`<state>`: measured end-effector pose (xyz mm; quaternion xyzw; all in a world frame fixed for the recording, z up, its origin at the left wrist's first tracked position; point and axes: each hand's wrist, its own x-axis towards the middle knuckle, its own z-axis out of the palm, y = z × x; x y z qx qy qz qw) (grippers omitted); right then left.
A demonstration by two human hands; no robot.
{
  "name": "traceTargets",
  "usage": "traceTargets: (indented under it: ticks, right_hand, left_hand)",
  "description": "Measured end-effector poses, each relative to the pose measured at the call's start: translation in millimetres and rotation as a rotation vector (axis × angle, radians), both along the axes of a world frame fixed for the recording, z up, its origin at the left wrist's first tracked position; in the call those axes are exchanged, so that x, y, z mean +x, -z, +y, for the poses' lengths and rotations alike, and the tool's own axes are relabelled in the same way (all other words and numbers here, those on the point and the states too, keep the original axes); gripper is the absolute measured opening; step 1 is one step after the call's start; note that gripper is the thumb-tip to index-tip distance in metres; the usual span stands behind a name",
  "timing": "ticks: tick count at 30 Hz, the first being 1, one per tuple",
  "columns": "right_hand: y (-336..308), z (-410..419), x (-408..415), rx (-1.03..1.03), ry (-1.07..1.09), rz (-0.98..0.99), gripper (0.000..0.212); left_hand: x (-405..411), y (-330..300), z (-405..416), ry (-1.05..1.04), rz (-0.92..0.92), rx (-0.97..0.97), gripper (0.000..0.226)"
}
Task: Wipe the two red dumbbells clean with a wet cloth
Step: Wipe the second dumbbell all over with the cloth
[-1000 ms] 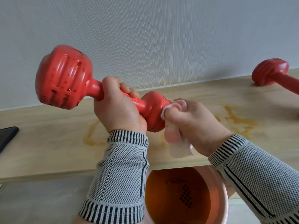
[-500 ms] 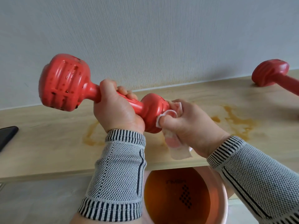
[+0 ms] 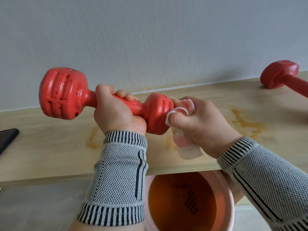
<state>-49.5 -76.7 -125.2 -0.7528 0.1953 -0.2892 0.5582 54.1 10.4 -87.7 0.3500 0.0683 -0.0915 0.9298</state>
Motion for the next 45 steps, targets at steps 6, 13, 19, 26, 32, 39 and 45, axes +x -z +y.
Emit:
traceTargets:
  ticks: [6,13,19,26,32,39,45]
  right_hand:
    - [1,-6,4,0.066,0.108,-0.026,0.033]
    - [0,-2,1,0.061,-0.039,-0.011,0.020]
    - [-11,-17,1,0.572,-0.081,-0.046,0.034]
    - [-8,-16,2,0.601,-0.078,0.032,0.031]
    - [-2,-10,3,0.552,-0.159,0.015,0.020]
    - [5,-6,10,0.426,-0.048,-0.045,0.040]
    - [8,1,7,0.087,-0.005,-0.012,0.034]
  left_hand:
    - [-3,5,-5,0.039,0.012,0.045,0.023]
    - [8,3,1,0.082,0.014,-0.061,0.017]
    - [7,14,-2,0.346,-0.216,-0.039,0.007]
    - [-5,17,-8,0.259,-0.421,0.101,0.007]
    - [-2,21,-12,0.105,-0.511,0.164,0.011]
    - [-5,17,-17,-0.012,-0.374,0.121,0.013]
    - [-5,12,-17,-0.086,-0.287,0.155,0.012]
